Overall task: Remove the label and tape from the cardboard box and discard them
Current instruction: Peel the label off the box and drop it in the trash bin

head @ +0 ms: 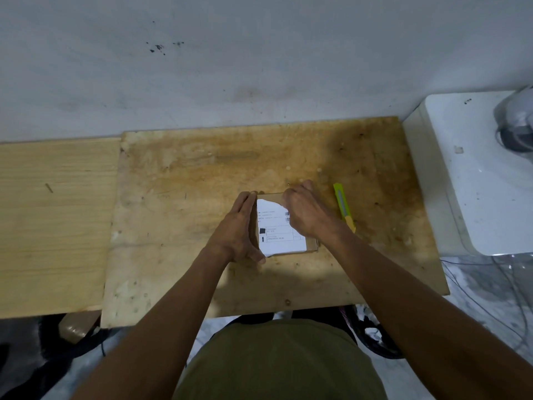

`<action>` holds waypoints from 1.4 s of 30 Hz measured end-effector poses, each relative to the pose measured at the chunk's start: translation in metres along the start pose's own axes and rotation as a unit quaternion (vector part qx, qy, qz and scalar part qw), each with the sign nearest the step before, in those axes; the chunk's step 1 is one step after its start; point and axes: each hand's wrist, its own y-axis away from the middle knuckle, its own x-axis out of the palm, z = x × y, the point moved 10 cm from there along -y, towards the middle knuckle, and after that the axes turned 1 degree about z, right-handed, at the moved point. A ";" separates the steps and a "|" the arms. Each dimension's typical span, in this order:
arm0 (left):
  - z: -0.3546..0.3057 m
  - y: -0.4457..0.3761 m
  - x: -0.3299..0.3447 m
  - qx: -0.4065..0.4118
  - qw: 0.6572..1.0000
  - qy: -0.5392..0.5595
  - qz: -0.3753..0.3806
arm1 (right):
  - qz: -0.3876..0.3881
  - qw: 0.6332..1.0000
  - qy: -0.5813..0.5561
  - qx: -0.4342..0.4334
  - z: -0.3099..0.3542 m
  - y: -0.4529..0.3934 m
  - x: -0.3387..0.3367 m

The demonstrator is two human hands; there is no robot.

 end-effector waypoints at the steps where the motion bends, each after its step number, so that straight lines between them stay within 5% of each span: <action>1: 0.000 0.000 0.000 0.000 1.000 0.001 0.000 | 0.007 1.000 -0.003 -0.005 -0.001 0.000 0.003; 9: -0.001 0.001 -0.001 0.000 1.000 -0.004 -0.002 | 0.065 0.982 -0.176 -0.018 -0.010 0.014 0.012; 16: -0.003 0.000 -0.001 0.004 1.000 -0.011 0.006 | -0.090 0.984 -0.156 0.003 -0.016 0.023 -0.003; 22: -0.002 0.000 0.001 0.005 1.000 -0.006 0.004 | -0.165 0.986 -0.026 -0.019 -0.012 0.025 -0.006; 37: 0.000 0.001 0.000 0.002 1.000 -0.005 -0.005 | -0.130 0.991 -0.005 0.002 -0.002 0.029 -0.001; 42: -0.001 -0.001 -0.001 0.014 1.000 -0.024 -0.006 | -0.100 0.983 -0.154 0.023 -0.010 0.031 0.005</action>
